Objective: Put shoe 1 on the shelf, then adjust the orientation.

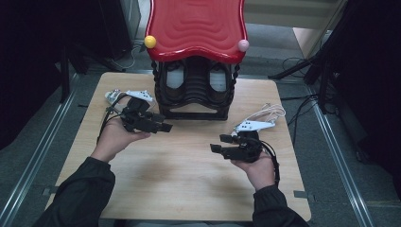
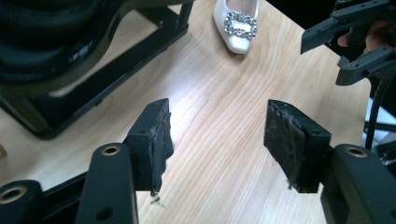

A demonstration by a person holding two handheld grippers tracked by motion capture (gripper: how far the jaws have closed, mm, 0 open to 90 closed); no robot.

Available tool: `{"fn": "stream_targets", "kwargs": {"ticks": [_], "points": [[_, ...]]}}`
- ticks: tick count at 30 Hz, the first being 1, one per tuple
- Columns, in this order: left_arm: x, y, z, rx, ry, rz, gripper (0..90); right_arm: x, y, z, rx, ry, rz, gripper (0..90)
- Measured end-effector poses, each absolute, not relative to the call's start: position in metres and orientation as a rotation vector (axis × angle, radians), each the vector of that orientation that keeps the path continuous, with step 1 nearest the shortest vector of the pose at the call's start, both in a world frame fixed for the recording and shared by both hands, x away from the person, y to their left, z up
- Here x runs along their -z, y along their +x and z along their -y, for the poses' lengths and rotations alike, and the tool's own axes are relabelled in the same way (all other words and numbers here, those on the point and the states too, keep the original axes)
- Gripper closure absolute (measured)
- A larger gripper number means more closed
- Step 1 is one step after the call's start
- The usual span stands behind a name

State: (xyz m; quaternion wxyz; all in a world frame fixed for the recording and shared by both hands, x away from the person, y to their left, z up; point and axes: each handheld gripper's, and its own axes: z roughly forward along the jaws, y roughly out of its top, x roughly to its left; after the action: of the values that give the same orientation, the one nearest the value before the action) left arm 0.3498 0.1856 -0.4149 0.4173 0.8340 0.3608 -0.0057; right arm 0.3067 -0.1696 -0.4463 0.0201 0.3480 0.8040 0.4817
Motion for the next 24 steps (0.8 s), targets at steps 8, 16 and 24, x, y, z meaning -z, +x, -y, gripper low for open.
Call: {"fn": "stream_targets", "kwargs": {"ticks": [8,16,24], "points": [[0.425,0.346,-0.209,-0.008,2.068,-0.968,49.4,0.449,0.309,0.170,-1.514,1.082,-2.494,40.7],[0.434,0.342,-0.233,-0.049,2.052,-1.036,66.9,0.452,0.316,0.169,-1.508,1.096,-2.501,40.7],[0.438,0.343,-0.250,-0.069,2.026,-1.057,79.1,0.455,0.319,0.167,-1.488,1.099,-2.511,40.7]]}}
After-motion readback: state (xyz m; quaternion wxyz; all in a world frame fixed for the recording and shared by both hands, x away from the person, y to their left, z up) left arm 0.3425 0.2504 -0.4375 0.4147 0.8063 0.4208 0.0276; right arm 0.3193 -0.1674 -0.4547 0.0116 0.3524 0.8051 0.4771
